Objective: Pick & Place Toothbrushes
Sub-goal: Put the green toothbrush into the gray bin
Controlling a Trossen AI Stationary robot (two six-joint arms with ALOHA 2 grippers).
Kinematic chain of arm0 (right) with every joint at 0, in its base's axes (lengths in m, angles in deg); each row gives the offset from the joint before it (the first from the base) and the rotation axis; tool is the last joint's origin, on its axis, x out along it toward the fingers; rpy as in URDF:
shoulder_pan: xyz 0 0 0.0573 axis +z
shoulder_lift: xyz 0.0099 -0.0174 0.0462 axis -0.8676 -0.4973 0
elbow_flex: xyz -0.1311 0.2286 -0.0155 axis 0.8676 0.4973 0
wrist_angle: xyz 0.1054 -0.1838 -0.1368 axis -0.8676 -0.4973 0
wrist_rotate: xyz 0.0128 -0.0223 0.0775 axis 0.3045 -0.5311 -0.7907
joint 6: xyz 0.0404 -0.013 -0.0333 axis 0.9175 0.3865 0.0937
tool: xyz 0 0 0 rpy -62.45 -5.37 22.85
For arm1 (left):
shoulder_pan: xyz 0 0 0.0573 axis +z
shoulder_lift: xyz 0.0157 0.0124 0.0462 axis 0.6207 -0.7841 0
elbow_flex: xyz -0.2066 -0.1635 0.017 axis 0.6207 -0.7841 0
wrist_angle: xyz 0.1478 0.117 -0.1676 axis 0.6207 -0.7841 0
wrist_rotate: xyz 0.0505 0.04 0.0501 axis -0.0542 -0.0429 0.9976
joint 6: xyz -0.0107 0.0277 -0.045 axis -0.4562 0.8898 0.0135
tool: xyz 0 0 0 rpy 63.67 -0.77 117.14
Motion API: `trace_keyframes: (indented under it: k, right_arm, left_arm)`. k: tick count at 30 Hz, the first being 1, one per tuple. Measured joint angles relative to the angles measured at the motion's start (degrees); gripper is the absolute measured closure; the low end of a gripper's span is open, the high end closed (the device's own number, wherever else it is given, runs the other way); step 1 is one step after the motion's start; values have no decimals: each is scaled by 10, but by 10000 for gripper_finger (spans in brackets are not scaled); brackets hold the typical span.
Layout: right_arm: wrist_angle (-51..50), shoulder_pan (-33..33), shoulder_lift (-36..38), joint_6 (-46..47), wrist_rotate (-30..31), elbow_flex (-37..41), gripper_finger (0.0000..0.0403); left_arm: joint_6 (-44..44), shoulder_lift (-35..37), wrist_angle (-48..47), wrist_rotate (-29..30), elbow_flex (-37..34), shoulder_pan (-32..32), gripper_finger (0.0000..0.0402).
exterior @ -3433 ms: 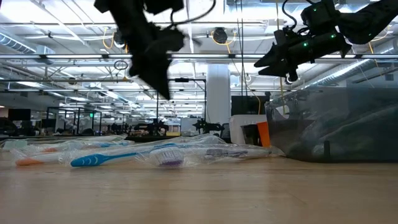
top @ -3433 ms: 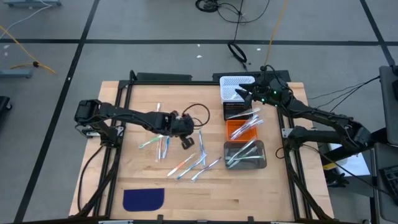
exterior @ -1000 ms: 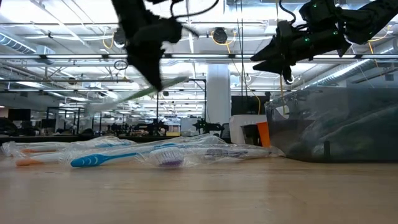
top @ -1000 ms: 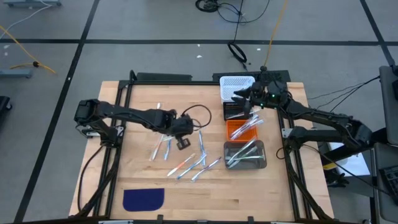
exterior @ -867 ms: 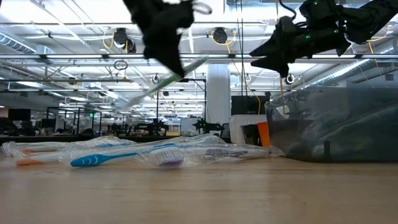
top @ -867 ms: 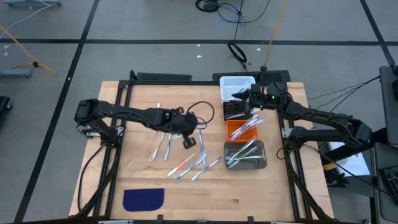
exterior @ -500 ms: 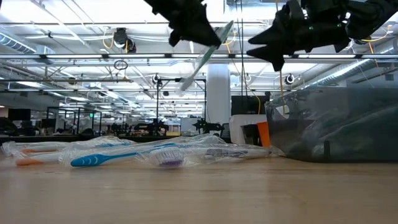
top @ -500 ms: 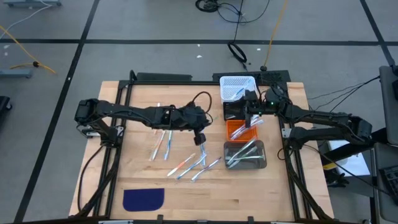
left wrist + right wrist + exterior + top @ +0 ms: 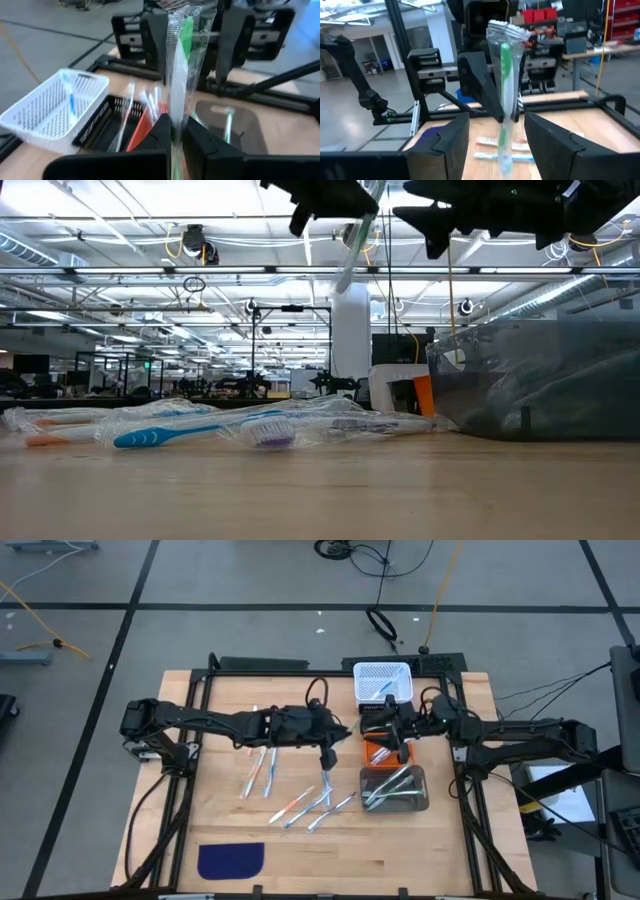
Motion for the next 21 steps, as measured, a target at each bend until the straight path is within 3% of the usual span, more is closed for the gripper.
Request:
trace_keyframes:
  k: [8,14,21]
  right_arm:
    - [26,15,0,-7,30,0,220]
    - [48,26,0,-10,31,0,220]
    - [64,39,0,-28,62,0,220]
  left_arm:
    - [4,0,31,-13,0,-5,395]
    - [5,-1,45,-13,0,-5,379]
    - [7,-37,111,-32,0,-8,389]
